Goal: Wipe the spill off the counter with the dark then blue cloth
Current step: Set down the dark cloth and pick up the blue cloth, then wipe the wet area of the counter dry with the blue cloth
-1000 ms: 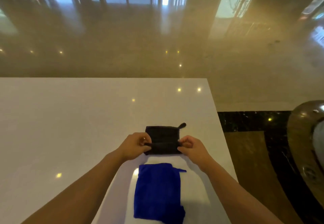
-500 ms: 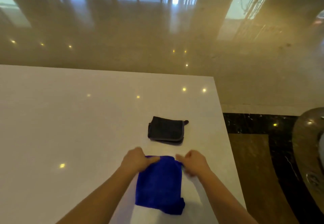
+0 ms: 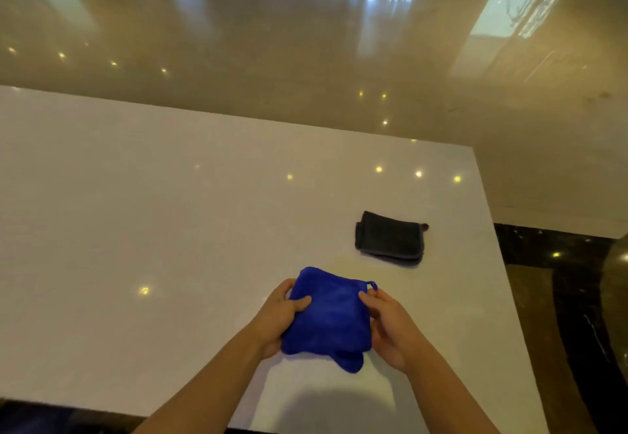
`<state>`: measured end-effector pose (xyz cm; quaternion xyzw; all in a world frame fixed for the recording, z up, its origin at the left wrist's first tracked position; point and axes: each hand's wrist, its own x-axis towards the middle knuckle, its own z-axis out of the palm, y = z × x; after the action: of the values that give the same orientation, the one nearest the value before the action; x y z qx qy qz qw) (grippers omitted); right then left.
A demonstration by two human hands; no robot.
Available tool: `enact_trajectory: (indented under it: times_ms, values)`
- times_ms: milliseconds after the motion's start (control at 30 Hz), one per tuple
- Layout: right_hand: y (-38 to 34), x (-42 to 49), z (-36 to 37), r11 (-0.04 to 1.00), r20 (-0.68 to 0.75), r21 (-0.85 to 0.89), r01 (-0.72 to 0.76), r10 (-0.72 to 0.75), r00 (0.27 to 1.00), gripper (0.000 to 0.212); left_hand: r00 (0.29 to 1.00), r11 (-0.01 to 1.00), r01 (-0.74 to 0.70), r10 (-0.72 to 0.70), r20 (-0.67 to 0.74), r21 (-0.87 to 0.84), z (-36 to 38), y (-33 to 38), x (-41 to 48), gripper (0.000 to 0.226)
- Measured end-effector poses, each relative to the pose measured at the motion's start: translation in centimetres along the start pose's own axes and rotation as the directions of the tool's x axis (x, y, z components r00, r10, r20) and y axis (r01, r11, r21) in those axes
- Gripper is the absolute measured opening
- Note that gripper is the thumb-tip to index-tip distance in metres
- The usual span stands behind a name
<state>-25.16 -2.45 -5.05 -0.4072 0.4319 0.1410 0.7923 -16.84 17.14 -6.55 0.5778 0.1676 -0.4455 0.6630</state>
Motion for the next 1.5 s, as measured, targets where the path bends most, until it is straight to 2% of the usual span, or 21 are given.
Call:
enact_trajectory:
  times_ms: [167,333,400,433,500,533,567,633,700,767,800,867,933,1000,1033,1133,1233,1267,1333,1400,1500]
  values:
    - [-1.8,0.6,7.6,0.992,0.063,-0.017,0.127,-0.126,0.990,0.024,0.986,0.978,-0.151,0.160,0.051,-0.145,-4.8,4.5,-1.2,0.038]
    - [-4.6,0.7,11.1,0.961,0.093,0.023,0.277,-0.278,0.956,0.018,0.959,0.947,-0.209,0.247,0.138,-0.244,-7.0,8.9,-0.7,0.044]
    - [-4.3,1.1,12.5,0.947,0.043,-0.095,0.307,-0.304,0.952,0.014,0.970,0.959,-0.206,0.226,0.087,-0.197,-8.9,9.4,-0.2,0.045]
    - [-3.8,1.5,13.1,0.921,-0.017,-0.243,0.304,-0.317,0.948,0.014,0.979,0.974,-0.198,0.201,0.020,-0.115,-10.0,9.2,-0.1,0.045]
    - [-1.9,2.8,13.6,0.740,-0.143,-0.614,0.274,-0.446,0.884,0.021,0.958,0.973,-0.185,0.210,-0.196,0.140,-12.9,7.8,0.4,0.050]
    - [-0.9,3.4,13.9,0.615,-0.149,-0.743,0.266,-0.538,0.830,0.026,0.902,0.944,-0.188,0.275,-0.332,0.270,-14.8,6.9,0.7,0.049]
    - [0.2,4.0,14.0,0.505,-0.109,-0.818,0.276,-0.607,0.787,0.031,0.824,0.891,-0.192,0.374,-0.426,0.411,-16.9,6.0,0.8,0.046]
    - [1.9,5.0,14.9,0.349,0.025,-0.875,0.335,-0.660,0.751,0.040,0.676,0.717,-0.149,0.577,-0.459,0.681,-21.1,4.9,0.8,0.045]
    - [3.3,7.1,16.3,0.114,0.217,-0.923,0.368,-0.636,0.741,0.052,0.596,0.521,0.070,0.662,-0.454,0.851,-24.9,3.8,1.2,0.057]
    - [4.3,9.5,18.0,-0.180,0.367,-0.929,0.323,-0.543,0.755,0.067,0.604,0.374,0.309,0.633,-0.484,0.874,-27.1,3.1,1.2,0.076]
    - [5.5,12.7,19.0,-0.267,0.375,-0.922,0.279,-0.452,0.809,0.070,0.643,0.327,0.388,0.574,-0.507,0.862,-28.8,1.9,2.9,0.082]
    - [6.3,16.0,19.7,-0.452,0.443,-0.853,0.261,-0.361,0.820,0.073,0.664,0.275,0.417,0.559,-0.497,0.867,-30.0,1.0,3.8,0.088]
    - [4.6,17.8,19.6,-0.557,0.572,-0.762,0.331,-0.337,0.748,0.072,0.632,0.271,0.408,0.606,-0.484,0.872,-29.6,0.9,3.3,0.089]
    - [0.7,19.8,19.7,-0.590,0.581,-0.754,0.290,-0.392,0.713,0.071,0.598,0.284,0.385,0.648,-0.471,0.878,-28.8,1.1,2.4,0.088]
    - [-1.5,21.4,20.5,-0.566,0.526,-0.793,0.226,-0.449,0.722,0.072,0.588,0.292,0.377,0.657,-0.471,0.879,-28.8,1.3,2.5,0.087]
    - [-4.5,25.2,23.3,-0.373,0.265,-0.928,0.021,-0.617,0.741,0.075,0.604,0.279,0.377,0.649,-0.463,0.883,-29.5,0.7,3.0,0.087]
    - [-3.0,24.7,25.7,-0.270,0.168,-0.962,-0.036,-0.692,0.702,0.071,0.604,0.286,0.369,0.649,-0.462,0.884,-29.6,0.5,3.2,0.088]
    - [-0.7,23.2,26.0,-0.288,0.196,-0.958,-0.014,-0.685,0.702,0.070,0.608,0.282,0.372,0.645,-0.462,0.884,-29.5,0.5,3.1,0.088]
    - [6.8,18.3,26.3,-0.393,0.386,-0.906,0.160,-0.610,0.691,0.068,0.616,0.281,0.380,0.633,-0.468,0.881,-29.7,0.6,3.0,0.090]
    - [15.8,12.1,25.0,-0.487,0.561,-0.803,0.343,-0.425,0.710,0.074,0.623,0.289,0.383,0.621,-0.476,0.878,-29.6,0.8,2.9,0.090]
    - [21.0,7.2,21.0,-0.642,0.689,-0.636,0.428,-0.222,0.690,0.083,0.634,0.298,0.377,0.607,-0.479,0.877,-29.7,0.8,2.8,0.090]
